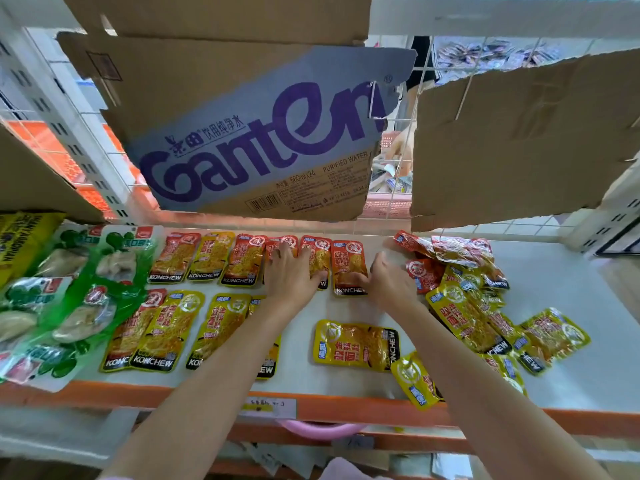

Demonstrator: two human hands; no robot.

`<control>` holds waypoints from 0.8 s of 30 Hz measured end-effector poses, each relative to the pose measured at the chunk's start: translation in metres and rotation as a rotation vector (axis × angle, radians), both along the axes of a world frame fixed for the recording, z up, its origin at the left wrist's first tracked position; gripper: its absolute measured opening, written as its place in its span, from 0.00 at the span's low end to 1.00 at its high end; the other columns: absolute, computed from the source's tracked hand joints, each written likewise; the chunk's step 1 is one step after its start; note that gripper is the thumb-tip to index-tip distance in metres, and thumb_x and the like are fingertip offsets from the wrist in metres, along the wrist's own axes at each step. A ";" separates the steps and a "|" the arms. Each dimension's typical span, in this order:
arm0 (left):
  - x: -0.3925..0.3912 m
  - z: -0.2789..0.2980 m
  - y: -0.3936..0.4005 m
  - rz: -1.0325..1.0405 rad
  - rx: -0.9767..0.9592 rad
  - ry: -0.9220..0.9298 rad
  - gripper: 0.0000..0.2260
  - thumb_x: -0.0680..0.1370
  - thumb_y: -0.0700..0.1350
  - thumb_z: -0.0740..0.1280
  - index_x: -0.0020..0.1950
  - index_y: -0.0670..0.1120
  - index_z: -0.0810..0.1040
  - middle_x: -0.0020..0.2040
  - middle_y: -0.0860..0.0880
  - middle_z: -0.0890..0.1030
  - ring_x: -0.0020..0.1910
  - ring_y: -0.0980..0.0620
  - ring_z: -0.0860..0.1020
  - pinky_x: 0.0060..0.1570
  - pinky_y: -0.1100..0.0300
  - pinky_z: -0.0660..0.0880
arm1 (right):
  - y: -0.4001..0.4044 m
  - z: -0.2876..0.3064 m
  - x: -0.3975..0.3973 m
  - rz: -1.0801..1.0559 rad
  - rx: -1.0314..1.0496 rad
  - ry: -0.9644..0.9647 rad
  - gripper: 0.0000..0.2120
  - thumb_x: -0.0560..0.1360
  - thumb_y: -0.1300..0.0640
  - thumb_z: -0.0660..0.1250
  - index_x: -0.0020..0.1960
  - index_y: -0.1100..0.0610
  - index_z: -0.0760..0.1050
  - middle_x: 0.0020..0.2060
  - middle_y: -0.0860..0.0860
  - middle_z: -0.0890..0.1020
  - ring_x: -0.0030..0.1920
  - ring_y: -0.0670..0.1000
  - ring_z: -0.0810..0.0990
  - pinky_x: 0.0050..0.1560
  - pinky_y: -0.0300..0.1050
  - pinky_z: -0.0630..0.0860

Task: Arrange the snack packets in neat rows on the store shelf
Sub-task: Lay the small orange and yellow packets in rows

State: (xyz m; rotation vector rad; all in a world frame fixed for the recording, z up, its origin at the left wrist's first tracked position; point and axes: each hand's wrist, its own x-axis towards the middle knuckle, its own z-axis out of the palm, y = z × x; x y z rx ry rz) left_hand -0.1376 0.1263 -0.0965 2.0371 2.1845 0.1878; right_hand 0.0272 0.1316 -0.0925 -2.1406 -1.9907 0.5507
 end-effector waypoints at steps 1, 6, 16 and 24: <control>0.001 0.000 -0.005 -0.014 0.016 -0.048 0.23 0.77 0.59 0.61 0.69 0.49 0.67 0.66 0.42 0.66 0.64 0.42 0.68 0.60 0.50 0.67 | -0.002 0.000 0.004 0.001 -0.002 0.041 0.20 0.76 0.43 0.63 0.55 0.58 0.66 0.52 0.57 0.78 0.54 0.59 0.77 0.46 0.50 0.70; 0.012 0.006 -0.045 -0.222 -0.116 -0.348 0.13 0.76 0.52 0.66 0.57 0.48 0.76 0.50 0.49 0.71 0.54 0.50 0.73 0.49 0.59 0.69 | -0.026 0.005 0.042 0.165 -0.015 0.214 0.08 0.75 0.58 0.66 0.53 0.59 0.76 0.41 0.50 0.77 0.44 0.50 0.76 0.42 0.39 0.67; 0.027 0.006 -0.073 -0.153 -0.288 0.018 0.36 0.62 0.74 0.64 0.53 0.45 0.72 0.55 0.47 0.75 0.55 0.48 0.72 0.51 0.55 0.69 | -0.079 0.006 0.102 0.369 -0.200 0.042 0.20 0.68 0.49 0.74 0.58 0.53 0.74 0.51 0.47 0.72 0.54 0.47 0.70 0.55 0.43 0.69; 0.008 0.011 -0.071 0.009 -0.302 -0.969 0.12 0.68 0.45 0.76 0.41 0.42 0.76 0.35 0.49 0.76 0.36 0.52 0.73 0.37 0.59 0.66 | -0.069 0.000 0.099 0.381 -0.104 0.044 0.11 0.73 0.53 0.69 0.54 0.54 0.74 0.46 0.48 0.70 0.53 0.50 0.70 0.51 0.44 0.69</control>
